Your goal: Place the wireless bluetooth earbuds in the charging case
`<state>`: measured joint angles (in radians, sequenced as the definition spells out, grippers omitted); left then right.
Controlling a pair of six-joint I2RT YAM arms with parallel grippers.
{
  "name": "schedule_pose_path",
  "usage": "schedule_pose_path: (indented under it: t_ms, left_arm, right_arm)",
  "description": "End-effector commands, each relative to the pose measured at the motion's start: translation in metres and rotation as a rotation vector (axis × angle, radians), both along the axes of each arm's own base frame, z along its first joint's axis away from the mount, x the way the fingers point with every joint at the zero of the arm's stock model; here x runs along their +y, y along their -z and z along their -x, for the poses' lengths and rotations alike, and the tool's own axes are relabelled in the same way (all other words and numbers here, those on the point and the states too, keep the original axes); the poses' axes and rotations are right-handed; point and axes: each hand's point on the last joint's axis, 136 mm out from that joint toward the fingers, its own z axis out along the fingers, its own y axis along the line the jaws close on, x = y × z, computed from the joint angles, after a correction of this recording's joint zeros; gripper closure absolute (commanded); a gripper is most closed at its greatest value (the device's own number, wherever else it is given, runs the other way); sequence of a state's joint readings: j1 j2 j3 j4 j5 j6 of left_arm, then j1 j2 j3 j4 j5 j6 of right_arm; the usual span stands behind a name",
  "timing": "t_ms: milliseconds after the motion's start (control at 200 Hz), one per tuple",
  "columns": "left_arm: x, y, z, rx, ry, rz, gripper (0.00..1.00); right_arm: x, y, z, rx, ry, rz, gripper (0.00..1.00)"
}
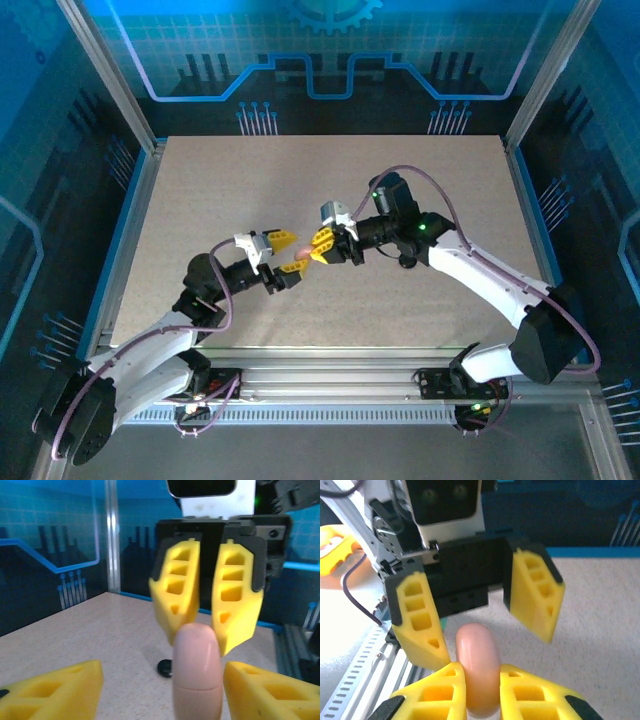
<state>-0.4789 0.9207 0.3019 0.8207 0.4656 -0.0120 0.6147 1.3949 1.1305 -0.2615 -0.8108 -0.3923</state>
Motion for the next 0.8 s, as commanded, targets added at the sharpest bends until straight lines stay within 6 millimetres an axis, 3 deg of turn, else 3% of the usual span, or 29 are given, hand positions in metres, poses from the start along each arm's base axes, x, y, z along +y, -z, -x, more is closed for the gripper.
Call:
schedule_pose_path:
  t_ms: [0,165,325,475,525,795]
  left_arm:
    - [0.013,0.006,-0.018,0.065,-0.129,-0.004,0.27]
    - [0.031,0.024,-0.044,0.188,-0.304,-0.024,0.16]
    - [0.08,0.058,-0.081,0.373,-0.661,-0.137,0.11]
    - [0.13,0.076,-0.107,0.495,-0.887,-0.173,0.08]
    - [0.145,0.079,-0.113,0.522,-0.945,-0.176,0.01]
    - [0.195,0.088,-0.124,0.53,-1.138,-0.28,0.01]
  right_arm:
    - [-0.024,0.029,-0.026,0.059,0.157,0.165,0.84]
    - [-0.053,0.079,-0.058,0.243,0.343,0.345,0.84]
    - [-0.077,0.124,-0.081,0.406,0.487,0.466,0.84]
    - [-0.092,0.158,-0.085,0.524,0.52,0.546,0.83]
    - [-0.098,0.168,-0.087,0.554,0.534,0.572,0.83]
    - [-0.129,0.209,-0.088,0.738,0.586,0.666,0.78]
